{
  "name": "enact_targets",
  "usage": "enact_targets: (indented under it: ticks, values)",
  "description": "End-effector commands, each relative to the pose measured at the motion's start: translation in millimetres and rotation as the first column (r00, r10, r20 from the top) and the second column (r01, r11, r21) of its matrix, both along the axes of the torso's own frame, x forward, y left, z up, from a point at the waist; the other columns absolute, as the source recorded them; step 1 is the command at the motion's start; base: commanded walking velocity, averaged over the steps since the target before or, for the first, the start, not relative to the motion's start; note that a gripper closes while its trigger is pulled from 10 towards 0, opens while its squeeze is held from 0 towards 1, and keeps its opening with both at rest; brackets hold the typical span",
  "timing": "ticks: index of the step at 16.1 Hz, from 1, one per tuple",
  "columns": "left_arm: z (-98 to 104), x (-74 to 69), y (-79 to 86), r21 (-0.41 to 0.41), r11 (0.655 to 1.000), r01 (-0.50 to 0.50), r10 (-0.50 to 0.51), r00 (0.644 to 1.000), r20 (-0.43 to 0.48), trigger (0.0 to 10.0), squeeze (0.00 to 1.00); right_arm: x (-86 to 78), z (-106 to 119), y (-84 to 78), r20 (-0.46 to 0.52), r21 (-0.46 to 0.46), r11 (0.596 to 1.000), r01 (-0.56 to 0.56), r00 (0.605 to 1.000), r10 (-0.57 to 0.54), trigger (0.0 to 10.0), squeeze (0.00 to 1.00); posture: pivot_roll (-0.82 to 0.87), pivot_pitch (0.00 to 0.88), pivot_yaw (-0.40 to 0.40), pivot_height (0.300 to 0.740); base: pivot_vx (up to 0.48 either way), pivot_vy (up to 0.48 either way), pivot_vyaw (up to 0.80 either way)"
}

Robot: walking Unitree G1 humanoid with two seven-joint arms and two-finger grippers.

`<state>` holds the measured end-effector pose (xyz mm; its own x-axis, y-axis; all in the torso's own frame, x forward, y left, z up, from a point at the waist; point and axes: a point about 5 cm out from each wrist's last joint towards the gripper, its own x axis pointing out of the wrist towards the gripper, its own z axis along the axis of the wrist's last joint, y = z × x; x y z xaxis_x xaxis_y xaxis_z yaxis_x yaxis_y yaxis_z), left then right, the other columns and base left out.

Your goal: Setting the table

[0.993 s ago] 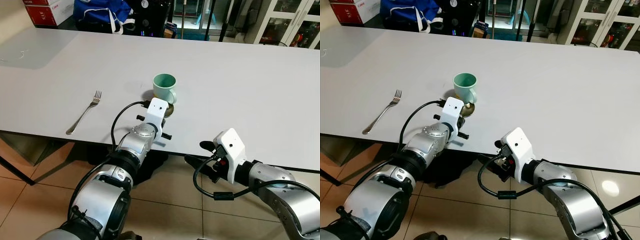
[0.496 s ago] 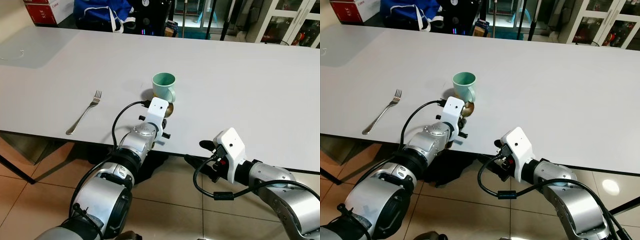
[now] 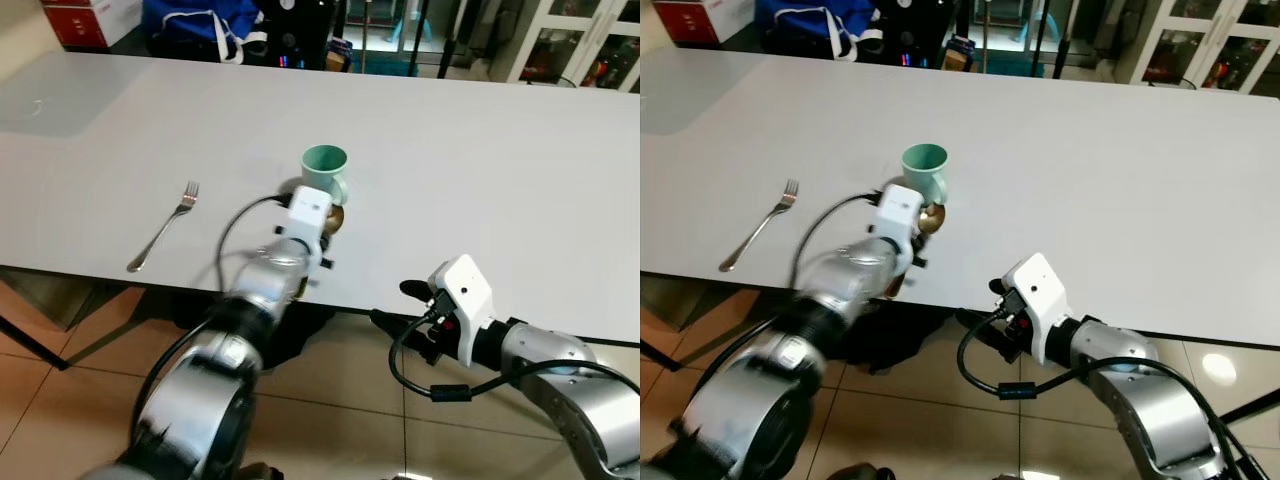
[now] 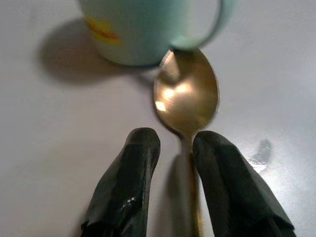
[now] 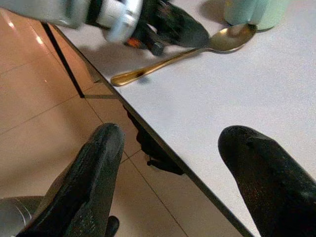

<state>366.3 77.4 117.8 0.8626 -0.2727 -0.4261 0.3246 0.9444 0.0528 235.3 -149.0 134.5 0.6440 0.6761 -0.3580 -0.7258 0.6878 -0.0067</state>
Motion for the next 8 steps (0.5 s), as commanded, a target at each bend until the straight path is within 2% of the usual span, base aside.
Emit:
enact_targets:
  ticks: [1, 3, 5, 6, 8]
  values:
    - [13.3, -0.1, 9.6, -0.022, 1.000, 0.003, -0.001, 0.998, 0.061, 10.0, 0.00, 1.2, 12.8, -0.5, 0.055, 0.010, 1.000, -0.012, 0.998, 0.011, 10.0, 0.00, -0.08, 0.054, 0.032, 0.740, 0.000, 0.000, 0.00]
    - [37.0, -9.0, 29.8, -0.041, 0.999, 0.023, -0.014, 0.980, 0.199, 10.0, 0.00, 5.0, 22.2, -3.2, 0.090, 0.014, 1.000, -0.004, 0.996, 0.003, 10.0, 0.00, -0.07, 0.049, 0.018, 0.740, 0.000, 0.000, 0.00]
    - [64.2, -28.7, 48.4, -0.023, 0.998, 0.051, -0.037, 0.910, 0.413, 10.0, 0.00, 10.0, 31.1, -1.6, 0.159, 0.034, 0.999, 0.030, 0.987, -0.035, 10.0, 0.00, -0.06, 0.042, 0.021, 0.740, 0.000, 0.000, 0.00]
    - [71.8, -38.5, 56.5, -0.008, 0.999, 0.034, -0.026, 0.880, 0.474, 10.0, 0.00, 14.3, 34.3, 1.8, 0.209, 0.071, 0.993, 0.093, 0.972, -0.106, 10.0, 0.00, -0.06, 0.039, 0.021, 0.740, 0.000, 0.480, 0.00]
    - [80.0, -59.2, 70.8, 0.017, 1.000, -0.011, 0.000, 0.848, 0.530, 10.0, 0.00, 23.0, 37.1, 8.6, 0.218, 0.216, 0.940, 0.266, 0.925, -0.311, 10.0, 0.00, -0.04, 0.036, 0.010, 0.740, 0.000, 0.480, 0.00]
